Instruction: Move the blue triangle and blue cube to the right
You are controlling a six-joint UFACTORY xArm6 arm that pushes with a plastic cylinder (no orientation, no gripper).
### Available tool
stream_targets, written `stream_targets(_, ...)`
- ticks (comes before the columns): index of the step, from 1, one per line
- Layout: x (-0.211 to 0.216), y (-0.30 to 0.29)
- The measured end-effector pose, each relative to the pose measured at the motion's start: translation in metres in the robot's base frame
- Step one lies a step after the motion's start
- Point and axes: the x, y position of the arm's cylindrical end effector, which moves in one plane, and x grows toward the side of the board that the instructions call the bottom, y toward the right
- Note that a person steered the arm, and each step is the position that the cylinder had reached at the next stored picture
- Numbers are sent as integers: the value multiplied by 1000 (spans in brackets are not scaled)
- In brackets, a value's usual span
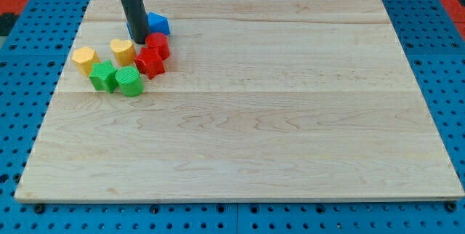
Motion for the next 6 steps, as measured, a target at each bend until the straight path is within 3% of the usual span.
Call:
stream_targets(2, -14, -63)
stream_targets(4, -64, -30)
stream_targets(6, -55, -94)
